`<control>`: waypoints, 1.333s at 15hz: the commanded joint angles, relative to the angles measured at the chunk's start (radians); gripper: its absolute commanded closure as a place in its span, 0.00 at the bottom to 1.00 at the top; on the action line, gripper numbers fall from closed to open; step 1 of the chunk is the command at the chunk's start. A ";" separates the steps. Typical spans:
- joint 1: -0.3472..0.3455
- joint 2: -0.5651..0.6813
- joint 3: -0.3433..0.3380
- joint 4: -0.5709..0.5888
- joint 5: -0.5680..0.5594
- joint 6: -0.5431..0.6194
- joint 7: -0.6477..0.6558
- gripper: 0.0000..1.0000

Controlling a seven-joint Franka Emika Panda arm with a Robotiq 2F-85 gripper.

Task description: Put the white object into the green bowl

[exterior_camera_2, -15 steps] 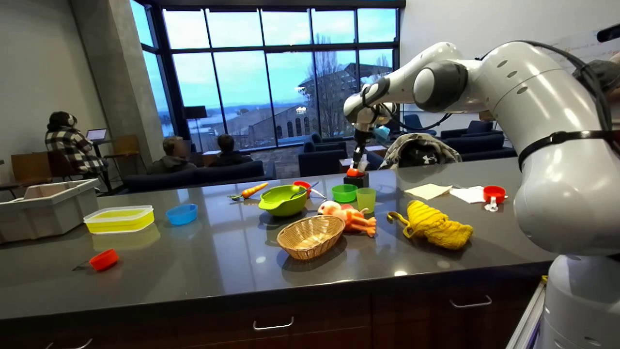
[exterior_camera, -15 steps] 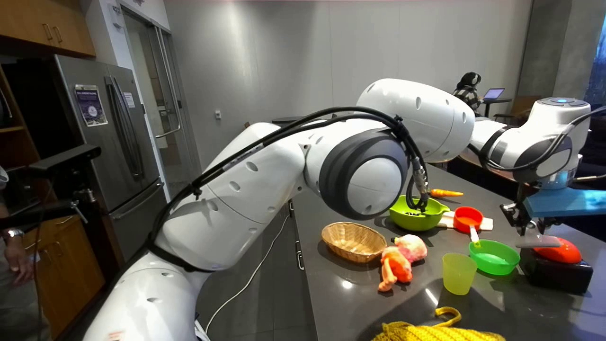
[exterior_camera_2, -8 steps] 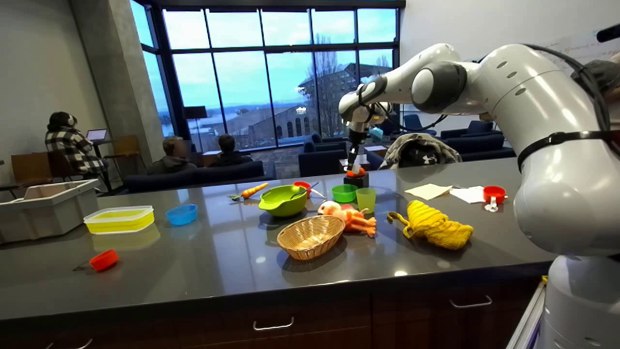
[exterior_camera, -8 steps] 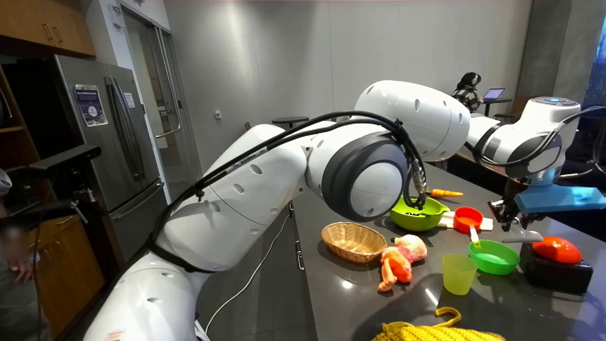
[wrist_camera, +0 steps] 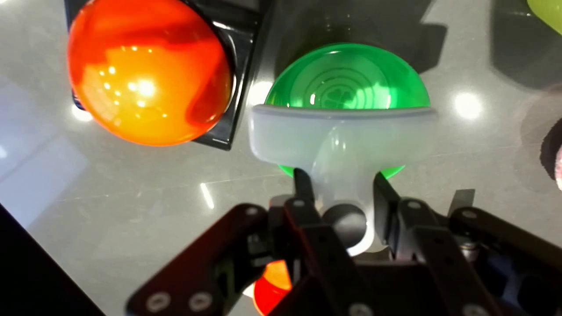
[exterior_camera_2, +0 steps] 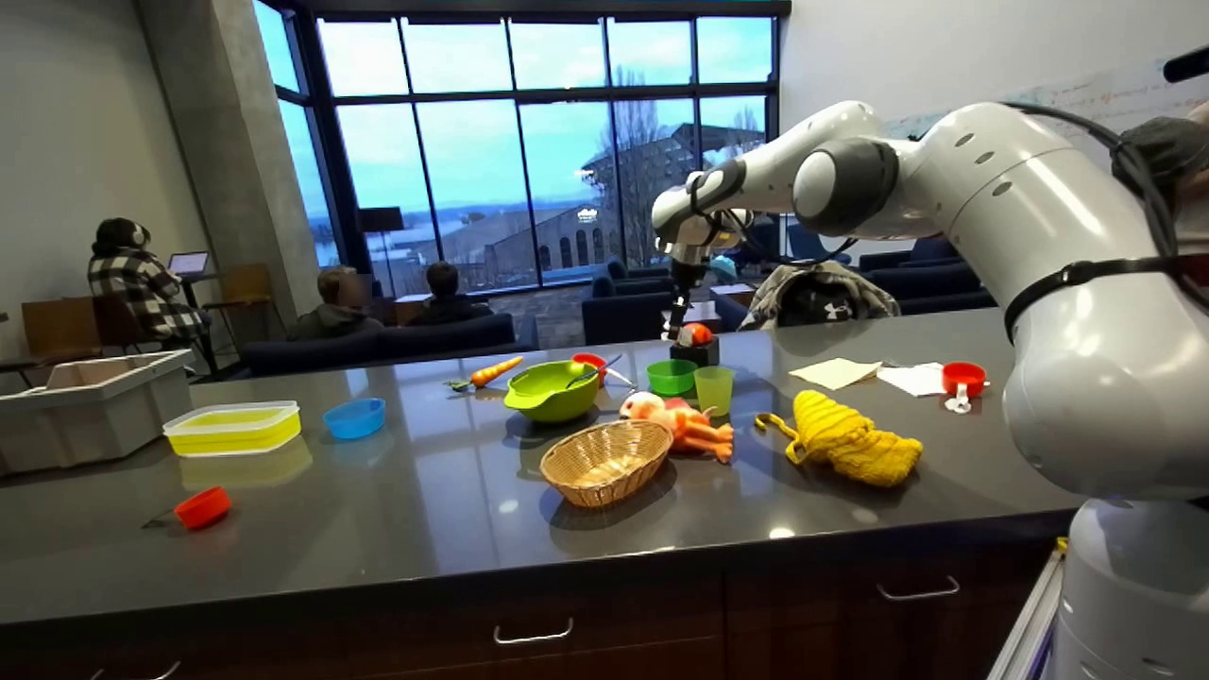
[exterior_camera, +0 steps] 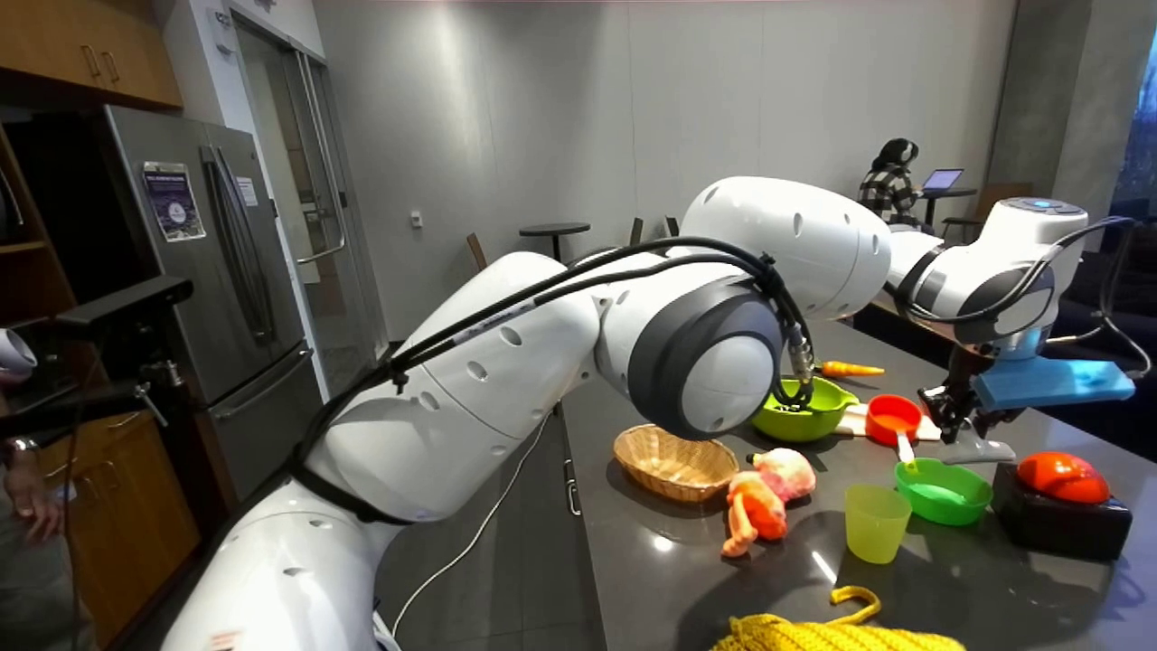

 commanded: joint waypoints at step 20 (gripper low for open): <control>0.032 0.099 -0.009 0.192 -0.025 -0.116 -0.061 0.00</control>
